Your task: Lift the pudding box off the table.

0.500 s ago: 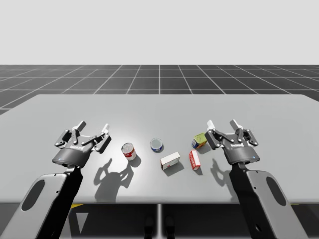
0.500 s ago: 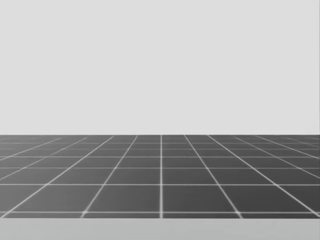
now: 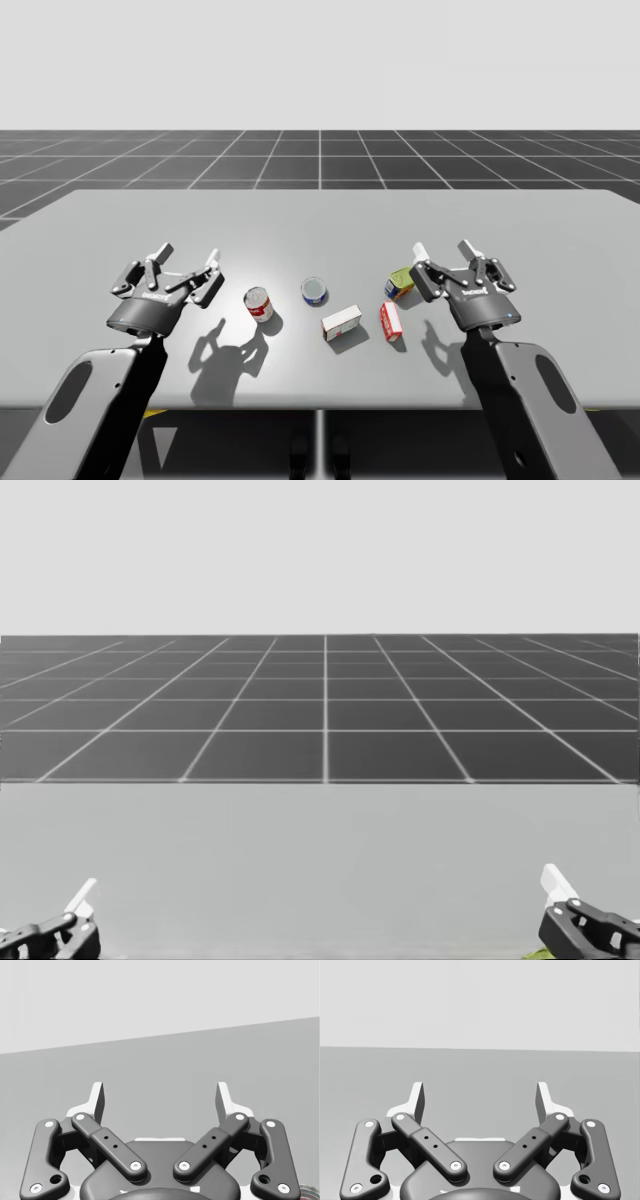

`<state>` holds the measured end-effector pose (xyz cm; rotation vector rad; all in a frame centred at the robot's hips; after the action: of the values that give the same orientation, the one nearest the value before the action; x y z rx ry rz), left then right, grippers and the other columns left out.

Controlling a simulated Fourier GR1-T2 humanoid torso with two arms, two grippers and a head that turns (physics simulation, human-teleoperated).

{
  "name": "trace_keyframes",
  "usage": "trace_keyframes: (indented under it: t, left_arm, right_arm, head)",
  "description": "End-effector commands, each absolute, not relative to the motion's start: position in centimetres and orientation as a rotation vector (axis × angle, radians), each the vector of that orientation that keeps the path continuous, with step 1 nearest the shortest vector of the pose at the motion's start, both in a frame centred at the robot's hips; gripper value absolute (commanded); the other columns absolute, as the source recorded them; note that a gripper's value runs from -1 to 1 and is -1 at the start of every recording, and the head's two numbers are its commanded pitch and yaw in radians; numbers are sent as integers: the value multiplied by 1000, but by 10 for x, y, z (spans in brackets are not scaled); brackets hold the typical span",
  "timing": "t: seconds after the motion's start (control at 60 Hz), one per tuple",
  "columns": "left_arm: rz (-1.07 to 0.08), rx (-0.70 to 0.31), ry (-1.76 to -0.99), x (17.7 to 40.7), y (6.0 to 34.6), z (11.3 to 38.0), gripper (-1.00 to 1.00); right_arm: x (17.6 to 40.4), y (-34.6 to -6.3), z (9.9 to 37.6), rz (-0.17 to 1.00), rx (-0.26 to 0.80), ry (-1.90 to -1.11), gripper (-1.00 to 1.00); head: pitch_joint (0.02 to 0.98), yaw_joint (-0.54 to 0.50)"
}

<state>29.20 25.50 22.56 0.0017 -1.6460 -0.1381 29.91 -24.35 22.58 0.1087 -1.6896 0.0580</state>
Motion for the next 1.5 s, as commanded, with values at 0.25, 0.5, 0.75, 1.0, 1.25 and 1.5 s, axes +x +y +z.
trace_keyframes:
  t: [0.25,0.5,0.75,1.0,1.25,1.5]
  left_arm:
    - [-147,17,-1641,293,254,225,-1000]
    - [-160,30,-1642,293,253,224,-1000]
    - [-156,5,-1641,292,251,226,-1000]
    - [-204,-123,-1624,271,231,244,-1000]
    - [-493,-320,-1530,207,182,251,-1000]
    - [-597,-450,-1427,167,159,225,-1000]
  right_arm:
    - [300,-243,226,72,93,-1681,-1000]
    - [299,-240,226,89,81,-1684,-1000]
    - [298,-239,227,86,81,-1685,-1000]
    - [299,-239,226,81,76,-1683,-1000]
    - [300,-239,226,85,85,-1683,-1000]
    - [301,-240,225,78,82,-1679,-1000]
  head:
    - [714,-9]
    - [882,-53]
    - [924,-67]
    - [919,-73]
    - [916,-72]
    - [907,-67]
